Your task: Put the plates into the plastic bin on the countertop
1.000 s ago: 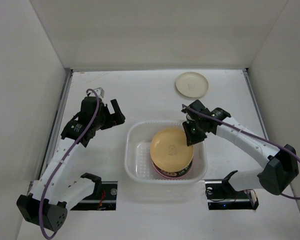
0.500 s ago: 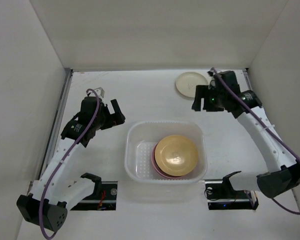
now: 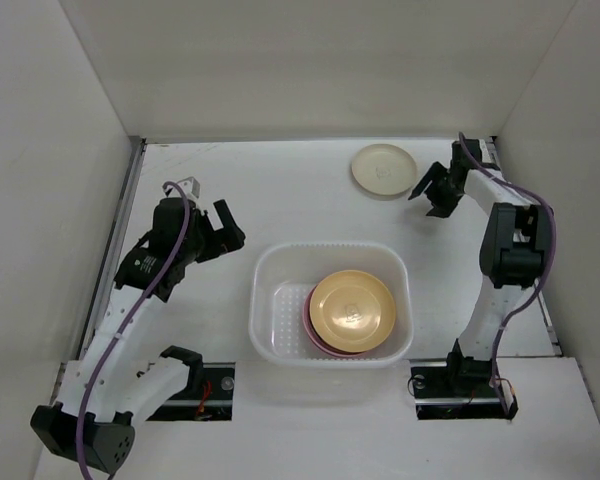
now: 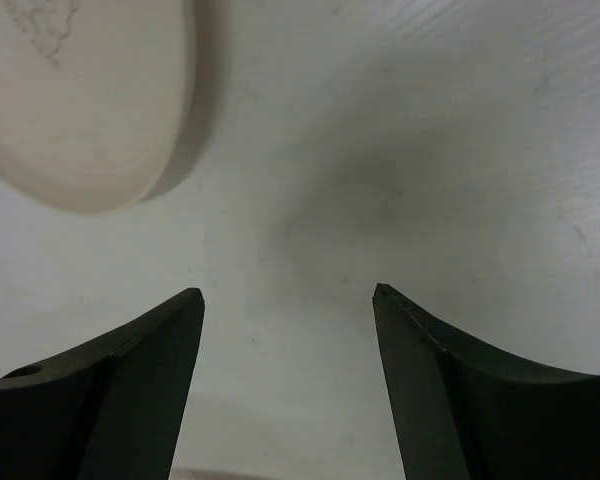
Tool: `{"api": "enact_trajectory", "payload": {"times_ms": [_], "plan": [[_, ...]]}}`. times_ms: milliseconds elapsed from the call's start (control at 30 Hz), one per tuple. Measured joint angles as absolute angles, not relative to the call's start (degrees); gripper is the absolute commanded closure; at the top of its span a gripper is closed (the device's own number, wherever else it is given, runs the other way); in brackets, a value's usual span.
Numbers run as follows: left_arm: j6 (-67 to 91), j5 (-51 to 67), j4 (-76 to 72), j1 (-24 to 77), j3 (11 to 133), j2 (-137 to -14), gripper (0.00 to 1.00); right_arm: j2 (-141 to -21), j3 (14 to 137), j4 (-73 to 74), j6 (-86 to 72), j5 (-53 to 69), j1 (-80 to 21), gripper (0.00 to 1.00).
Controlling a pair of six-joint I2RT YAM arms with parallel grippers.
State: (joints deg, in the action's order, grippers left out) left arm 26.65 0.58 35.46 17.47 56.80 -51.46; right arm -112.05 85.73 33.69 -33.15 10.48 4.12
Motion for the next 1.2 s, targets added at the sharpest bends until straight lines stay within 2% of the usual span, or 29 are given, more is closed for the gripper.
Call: {"api": "enact_trajectory", "payload": {"times_ms": [333,600,700,800,1067,1200], "plan": [[27.49,-0.3,37.74,15.18,56.8,-50.7,0.0,-124.14,100.16,30.52,-40.32,15.33,6.63,0.29],[27.46,-0.51,38.3,13.02,56.82,-50.72,0.0,-129.93,105.25,29.71,-43.83,16.6,6.66,0.35],[27.49,-0.51,38.83,12.21,56.82,-50.7,0.0,-131.79,105.38,29.78,-45.06,16.97,6.66,0.43],[27.46,-0.51,39.18,11.42,56.82,-50.61,0.0,-132.79,106.43,29.91,-45.65,17.78,6.66,0.55],[27.46,-0.54,40.77,10.35,56.82,-48.93,0.0,-136.62,110.24,29.93,-46.59,19.22,6.07,0.98],[27.46,-0.54,41.91,9.98,56.82,-47.68,0.0,-136.77,110.45,29.78,-46.85,19.49,5.45,1.0]]}}
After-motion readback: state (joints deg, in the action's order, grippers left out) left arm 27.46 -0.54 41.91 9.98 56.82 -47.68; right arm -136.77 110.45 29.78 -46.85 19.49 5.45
